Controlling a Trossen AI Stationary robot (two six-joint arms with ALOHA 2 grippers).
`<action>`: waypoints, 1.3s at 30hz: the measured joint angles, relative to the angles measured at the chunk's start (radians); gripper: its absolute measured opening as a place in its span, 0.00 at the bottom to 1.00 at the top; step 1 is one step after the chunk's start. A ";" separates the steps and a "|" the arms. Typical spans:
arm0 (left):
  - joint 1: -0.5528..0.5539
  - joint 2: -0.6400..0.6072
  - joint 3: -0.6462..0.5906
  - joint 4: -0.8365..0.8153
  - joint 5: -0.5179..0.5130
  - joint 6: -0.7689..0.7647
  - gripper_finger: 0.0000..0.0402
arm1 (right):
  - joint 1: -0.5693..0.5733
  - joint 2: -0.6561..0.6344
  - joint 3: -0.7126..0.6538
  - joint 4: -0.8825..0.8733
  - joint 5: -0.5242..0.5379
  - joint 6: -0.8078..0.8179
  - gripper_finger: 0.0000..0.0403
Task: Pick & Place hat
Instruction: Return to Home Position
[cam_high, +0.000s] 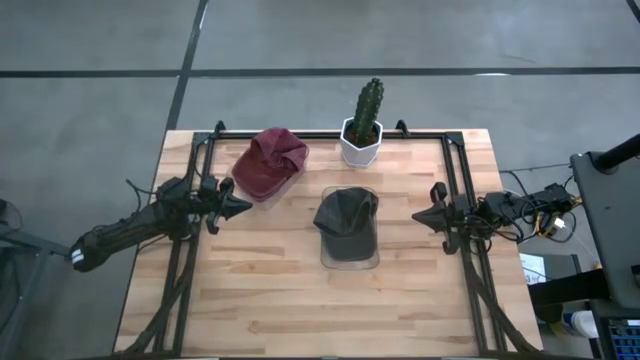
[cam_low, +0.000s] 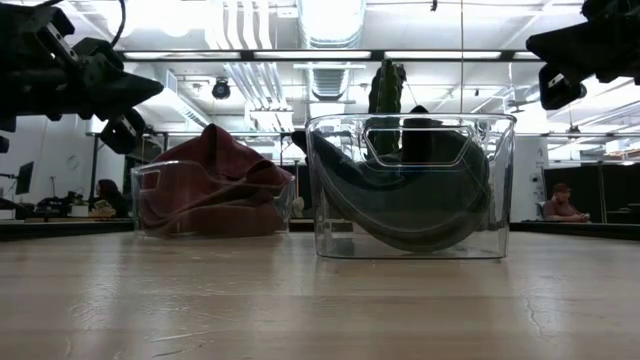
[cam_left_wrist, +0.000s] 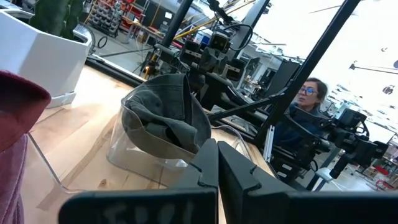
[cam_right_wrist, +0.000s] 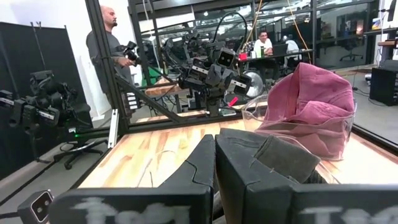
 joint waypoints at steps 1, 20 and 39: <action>0.000 0.000 0.000 0.000 0.000 0.000 0.00 | 0.000 0.000 0.000 0.000 0.000 0.000 0.02; 0.000 0.000 -0.001 0.002 0.000 0.000 0.00 | 0.000 0.000 0.000 0.000 0.000 0.000 0.02; 0.000 0.000 -0.001 0.032 0.001 0.000 0.00 | 0.000 0.000 0.000 0.000 0.000 0.000 0.02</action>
